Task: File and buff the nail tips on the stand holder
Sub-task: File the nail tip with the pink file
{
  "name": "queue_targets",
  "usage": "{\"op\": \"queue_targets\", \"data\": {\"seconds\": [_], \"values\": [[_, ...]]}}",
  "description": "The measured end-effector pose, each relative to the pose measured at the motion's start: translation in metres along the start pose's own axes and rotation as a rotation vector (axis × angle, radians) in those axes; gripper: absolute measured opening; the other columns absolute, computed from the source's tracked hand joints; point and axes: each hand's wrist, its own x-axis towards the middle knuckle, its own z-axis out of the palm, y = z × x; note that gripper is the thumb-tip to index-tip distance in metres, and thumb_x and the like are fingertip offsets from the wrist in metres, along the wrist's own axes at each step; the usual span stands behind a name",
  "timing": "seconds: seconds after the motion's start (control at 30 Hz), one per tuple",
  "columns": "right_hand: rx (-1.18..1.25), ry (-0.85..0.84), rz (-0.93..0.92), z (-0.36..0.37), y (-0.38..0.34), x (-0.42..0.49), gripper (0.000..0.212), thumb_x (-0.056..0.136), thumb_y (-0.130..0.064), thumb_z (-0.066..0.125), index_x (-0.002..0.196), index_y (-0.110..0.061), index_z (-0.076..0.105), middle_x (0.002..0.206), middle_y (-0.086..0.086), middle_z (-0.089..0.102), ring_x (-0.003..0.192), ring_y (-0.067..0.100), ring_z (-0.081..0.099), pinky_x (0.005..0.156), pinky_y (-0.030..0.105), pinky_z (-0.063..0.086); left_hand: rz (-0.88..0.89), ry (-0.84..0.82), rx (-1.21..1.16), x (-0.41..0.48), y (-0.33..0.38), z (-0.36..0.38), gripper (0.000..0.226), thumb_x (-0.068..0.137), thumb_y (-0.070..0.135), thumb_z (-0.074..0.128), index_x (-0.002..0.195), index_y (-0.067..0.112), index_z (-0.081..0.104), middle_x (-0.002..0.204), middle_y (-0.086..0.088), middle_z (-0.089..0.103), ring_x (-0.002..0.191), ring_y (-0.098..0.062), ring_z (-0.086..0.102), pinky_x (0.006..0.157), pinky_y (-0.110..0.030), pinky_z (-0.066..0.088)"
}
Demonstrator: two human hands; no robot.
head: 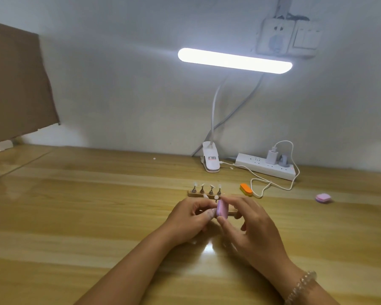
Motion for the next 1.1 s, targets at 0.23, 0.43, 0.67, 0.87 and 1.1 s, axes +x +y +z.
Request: {"op": "queue_targets", "data": {"seconds": [0.23,0.43,0.67,0.87,1.1], "values": [[-0.019,0.029,0.033,0.0003,0.0031,0.0011,0.036,0.082,-0.029,0.075,0.117,-0.028,0.065,0.11,-0.018,0.06,0.089,0.009,0.06,0.069,0.023,0.048,-0.013,-0.003,0.012,0.0006,-0.0009,0.0009,0.021,0.098,0.017,0.056,0.099,0.023,0.076,0.086,0.002,0.071,0.072,-0.028,0.063,0.062,-0.043,0.053],[0.019,0.053,0.07,0.0015,0.0053,0.0029,0.036,0.081,-0.031,0.077,0.115,-0.028,0.064,0.107,-0.018,0.061,0.085,0.003,0.06,0.065,0.011,0.039,-0.032,-0.016,-0.015,0.0003,-0.0004,0.0011,0.023,0.09,0.032,0.055,0.095,0.026,0.076,0.084,0.004,0.071,0.073,-0.012,0.061,0.061,-0.041,0.053],[0.016,0.051,0.051,0.0012,0.0048,0.002,0.039,0.079,-0.027,0.079,0.115,-0.029,0.064,0.106,-0.02,0.061,0.083,0.001,0.059,0.063,0.008,0.038,-0.022,-0.01,-0.017,0.0002,-0.0011,0.0007,0.024,0.09,0.032,0.056,0.099,0.024,0.077,0.09,-0.004,0.073,0.076,-0.016,0.063,0.061,-0.042,0.053],[0.015,0.018,-0.011,0.0018,0.0031,0.0001,0.038,0.078,-0.028,0.08,0.113,-0.029,0.064,0.105,-0.022,0.06,0.081,-0.006,0.054,0.062,0.003,0.037,-0.029,0.002,0.016,0.0015,-0.0043,-0.001,0.022,0.098,0.019,0.056,0.102,0.025,0.076,0.09,-0.011,0.07,0.072,-0.024,0.06,0.06,-0.051,0.055],[-0.078,-0.024,-0.071,0.0009,-0.0015,-0.0023,0.034,0.078,-0.031,0.079,0.108,-0.029,0.064,0.107,-0.019,0.058,0.081,-0.001,0.054,0.059,0.02,0.048,-0.035,-0.006,0.011,0.002,-0.0064,-0.0015,0.024,0.099,0.019,0.055,0.107,0.03,0.076,0.089,-0.01,0.07,0.07,-0.018,0.059,0.059,-0.049,0.056]]}}
